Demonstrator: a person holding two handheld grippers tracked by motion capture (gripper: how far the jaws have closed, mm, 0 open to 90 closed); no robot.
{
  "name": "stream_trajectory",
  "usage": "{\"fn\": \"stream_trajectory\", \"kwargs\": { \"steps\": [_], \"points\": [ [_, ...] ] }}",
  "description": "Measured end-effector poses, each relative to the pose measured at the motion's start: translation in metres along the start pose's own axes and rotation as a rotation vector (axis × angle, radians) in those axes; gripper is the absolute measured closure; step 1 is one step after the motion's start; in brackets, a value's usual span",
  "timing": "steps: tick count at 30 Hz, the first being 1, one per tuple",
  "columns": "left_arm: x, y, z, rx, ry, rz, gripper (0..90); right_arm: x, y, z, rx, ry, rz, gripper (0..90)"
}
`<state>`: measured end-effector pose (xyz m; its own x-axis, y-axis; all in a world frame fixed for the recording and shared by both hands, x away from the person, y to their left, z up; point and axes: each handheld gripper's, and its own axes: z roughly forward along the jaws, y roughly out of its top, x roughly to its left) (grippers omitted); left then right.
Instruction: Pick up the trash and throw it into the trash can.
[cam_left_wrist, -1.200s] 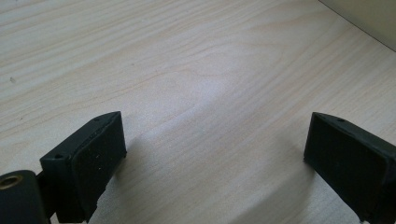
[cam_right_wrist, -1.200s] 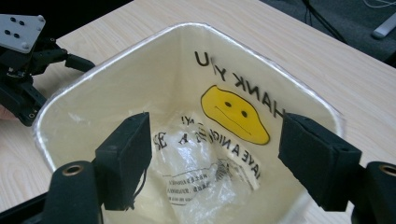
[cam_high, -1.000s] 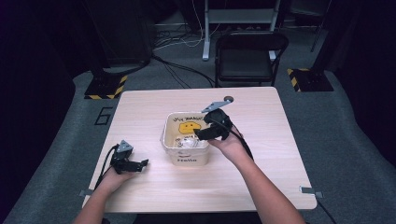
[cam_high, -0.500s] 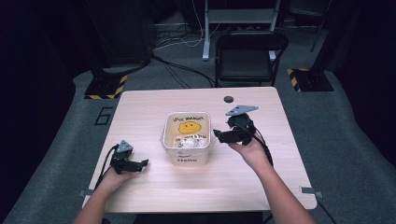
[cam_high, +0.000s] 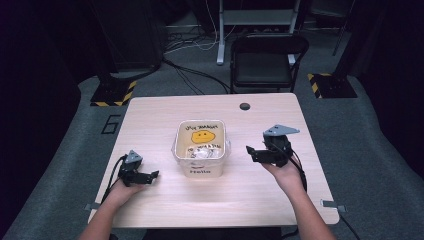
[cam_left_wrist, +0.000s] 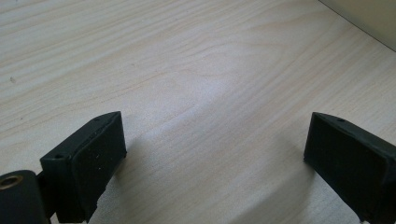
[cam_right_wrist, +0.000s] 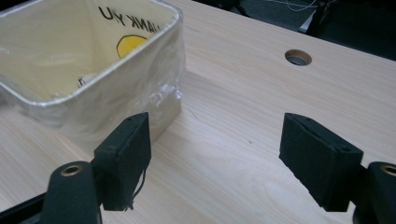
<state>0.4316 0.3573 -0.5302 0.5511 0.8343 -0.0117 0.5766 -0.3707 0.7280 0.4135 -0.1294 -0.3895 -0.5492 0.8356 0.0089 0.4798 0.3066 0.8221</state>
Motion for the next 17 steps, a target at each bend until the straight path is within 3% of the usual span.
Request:
{"fn": "stream_trajectory", "kwargs": {
  "steps": [9, 17],
  "points": [
    [0.0, 0.0, 0.0, 0.0, 0.0, 0.0, 5.3, -0.015, -0.037, -0.006, 0.003, -0.032, 0.046, 23.4],
    [0.0, 0.0, 0.0, 0.0, 0.0, -0.001, 5.3, -0.029, -0.067, -0.01, 0.02, -0.025, 0.066, 15.3]
  ]
}}
